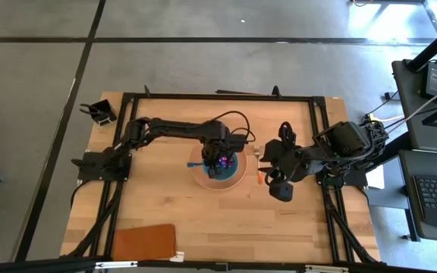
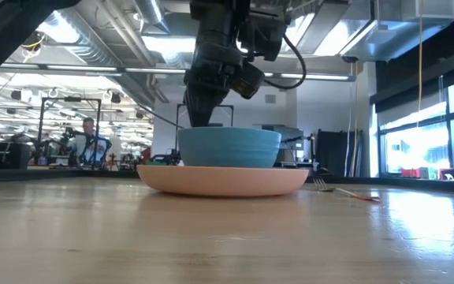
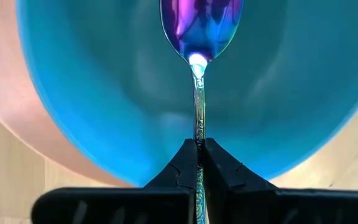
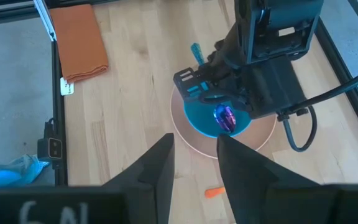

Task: Set table place
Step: Put the purple spoon into the blue bowl, then return to Home Position

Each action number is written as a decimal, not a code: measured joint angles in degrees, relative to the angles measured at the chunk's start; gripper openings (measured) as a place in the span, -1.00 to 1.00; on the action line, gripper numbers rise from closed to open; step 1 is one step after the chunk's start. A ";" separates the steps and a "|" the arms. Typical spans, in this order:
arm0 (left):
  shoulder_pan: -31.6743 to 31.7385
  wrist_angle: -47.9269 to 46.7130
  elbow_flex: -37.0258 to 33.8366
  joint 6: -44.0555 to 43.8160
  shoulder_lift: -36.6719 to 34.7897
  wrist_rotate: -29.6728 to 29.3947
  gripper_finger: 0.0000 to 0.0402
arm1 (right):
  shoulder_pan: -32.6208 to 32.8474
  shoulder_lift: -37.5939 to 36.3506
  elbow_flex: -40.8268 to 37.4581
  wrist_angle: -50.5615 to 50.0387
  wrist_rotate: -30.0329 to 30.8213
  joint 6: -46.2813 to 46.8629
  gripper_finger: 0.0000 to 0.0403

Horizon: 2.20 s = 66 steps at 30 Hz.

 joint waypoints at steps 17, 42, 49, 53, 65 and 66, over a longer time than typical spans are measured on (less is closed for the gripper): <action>1.09 0.38 0.00 0.55 -0.02 2.27 -0.85 | 0.00 0.00 0.00 0.00 -0.02 0.02 -0.38; 1.09 -4.18 4.19 -2.34 -0.02 1.11 -0.52 | 0.00 -1.12 -0.04 -0.07 9.80 -1.24 -0.38; 0.95 -10.61 17.58 -6.52 -3.10 2.76 -0.59 | 0.31 -6.24 -0.02 -0.15 3.06 -4.42 -0.38; 0.86 -8.62 24.79 -6.02 -9.00 3.09 -0.64 | 1.00 -9.66 -0.02 -0.19 1.37 -2.88 -0.38; 3.17 -10.64 23.19 -4.50 -39.43 -4.02 -0.77 | 1.25 -19.35 -0.82 -0.12 7.06 -6.23 -0.38; 2.97 -10.64 23.19 -6.00 -41.70 -5.23 -0.78 | 1.23 -19.96 -1.34 -0.10 7.46 -6.27 -0.38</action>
